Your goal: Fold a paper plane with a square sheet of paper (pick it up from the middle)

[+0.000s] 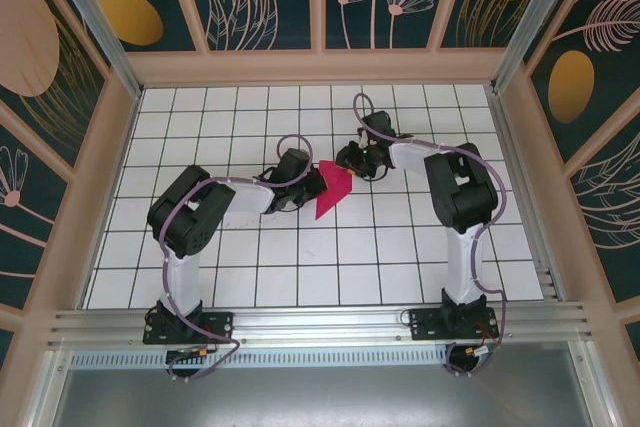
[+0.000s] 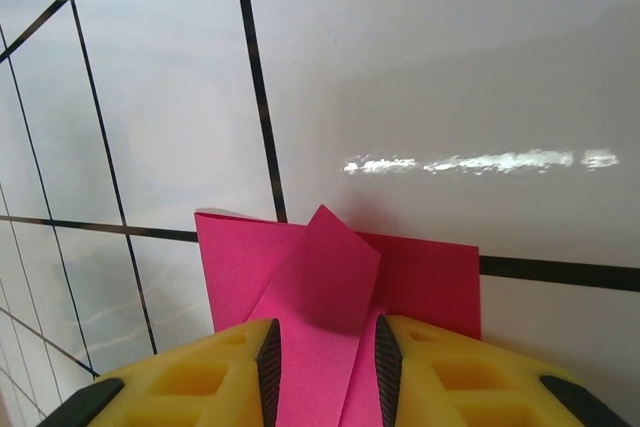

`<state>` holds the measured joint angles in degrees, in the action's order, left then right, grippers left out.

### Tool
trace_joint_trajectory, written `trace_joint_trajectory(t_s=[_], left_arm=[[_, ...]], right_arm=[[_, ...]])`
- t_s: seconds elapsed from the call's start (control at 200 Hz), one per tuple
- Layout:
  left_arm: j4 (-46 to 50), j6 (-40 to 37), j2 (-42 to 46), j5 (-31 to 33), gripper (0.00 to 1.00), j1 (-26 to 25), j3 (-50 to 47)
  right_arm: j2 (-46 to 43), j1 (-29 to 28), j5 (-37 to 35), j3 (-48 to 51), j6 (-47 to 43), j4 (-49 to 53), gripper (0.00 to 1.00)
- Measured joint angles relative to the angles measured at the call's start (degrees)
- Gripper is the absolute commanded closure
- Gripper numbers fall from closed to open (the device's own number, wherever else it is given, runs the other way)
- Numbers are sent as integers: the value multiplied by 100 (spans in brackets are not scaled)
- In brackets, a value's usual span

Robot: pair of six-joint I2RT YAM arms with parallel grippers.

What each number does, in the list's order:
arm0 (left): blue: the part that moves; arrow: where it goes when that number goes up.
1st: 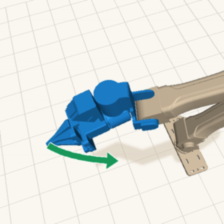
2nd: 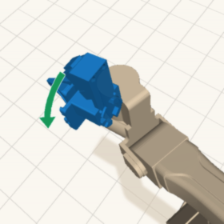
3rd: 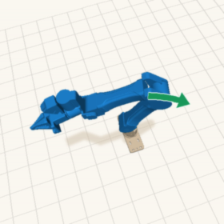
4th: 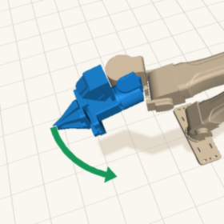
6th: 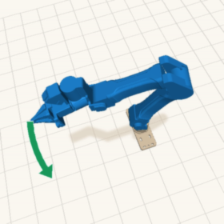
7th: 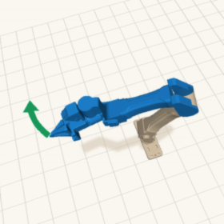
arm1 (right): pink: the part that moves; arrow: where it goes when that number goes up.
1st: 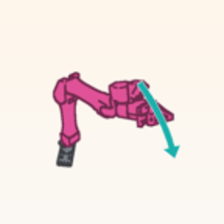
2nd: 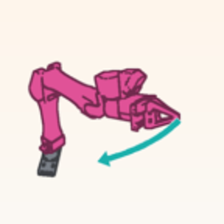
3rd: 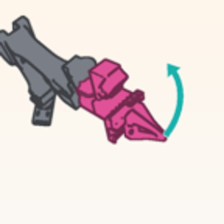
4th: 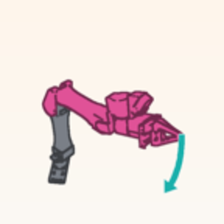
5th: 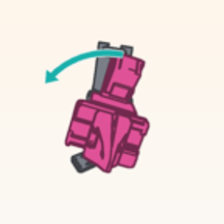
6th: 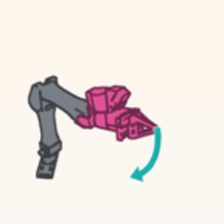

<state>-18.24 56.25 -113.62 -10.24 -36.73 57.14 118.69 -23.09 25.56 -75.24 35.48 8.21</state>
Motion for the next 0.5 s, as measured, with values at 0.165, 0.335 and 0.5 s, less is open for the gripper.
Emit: trace_joint_trajectory(t_s=[0.165, 0.335, 0.5], left_arm=[[-4, 2, 0, -7, 100, 4, -4], [-22, 2, 0, -46, 99, 11, -11], [-203, 2, 39, -136, 97, 48, -155]], right_arm=[[0, -26, 219, 2, -103, -22, 68], [0, -55, 450, 20, -170, -26, 69], [0, -66, 625, 197, -240, -55, 70]])
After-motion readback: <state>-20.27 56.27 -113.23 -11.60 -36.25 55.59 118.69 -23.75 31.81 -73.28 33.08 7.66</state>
